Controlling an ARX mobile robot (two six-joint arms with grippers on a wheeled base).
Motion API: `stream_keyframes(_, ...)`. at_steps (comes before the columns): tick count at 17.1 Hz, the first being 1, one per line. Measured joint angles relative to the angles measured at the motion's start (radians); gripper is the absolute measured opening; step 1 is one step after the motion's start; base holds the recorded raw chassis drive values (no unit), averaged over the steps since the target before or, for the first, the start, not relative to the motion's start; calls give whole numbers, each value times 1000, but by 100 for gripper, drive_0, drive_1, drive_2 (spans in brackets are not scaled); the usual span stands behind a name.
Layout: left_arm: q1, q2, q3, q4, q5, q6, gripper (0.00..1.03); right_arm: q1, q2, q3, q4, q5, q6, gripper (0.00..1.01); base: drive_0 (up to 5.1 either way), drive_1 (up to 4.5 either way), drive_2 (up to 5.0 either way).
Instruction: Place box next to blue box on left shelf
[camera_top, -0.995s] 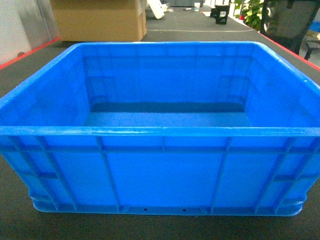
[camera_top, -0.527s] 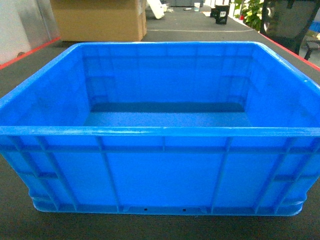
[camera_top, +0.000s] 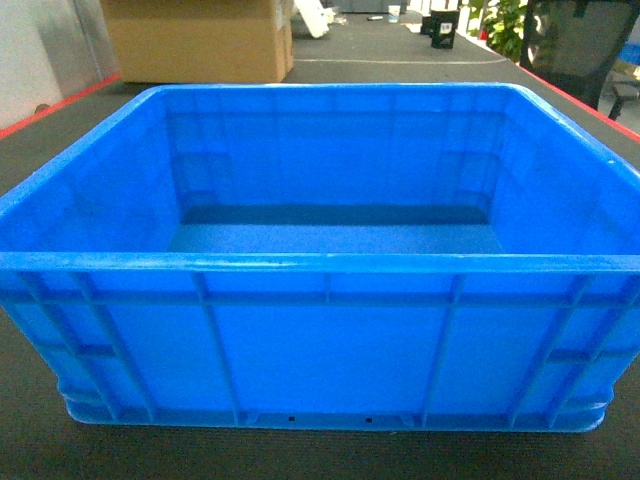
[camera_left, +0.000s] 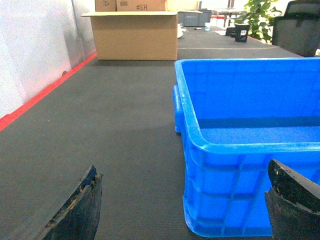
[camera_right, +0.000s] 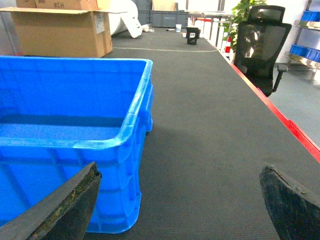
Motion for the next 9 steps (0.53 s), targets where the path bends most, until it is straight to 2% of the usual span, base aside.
stream_keyframes(9,0,0,0,0,0,0,98,0,0,0,0,0,0,98,0,0,0)
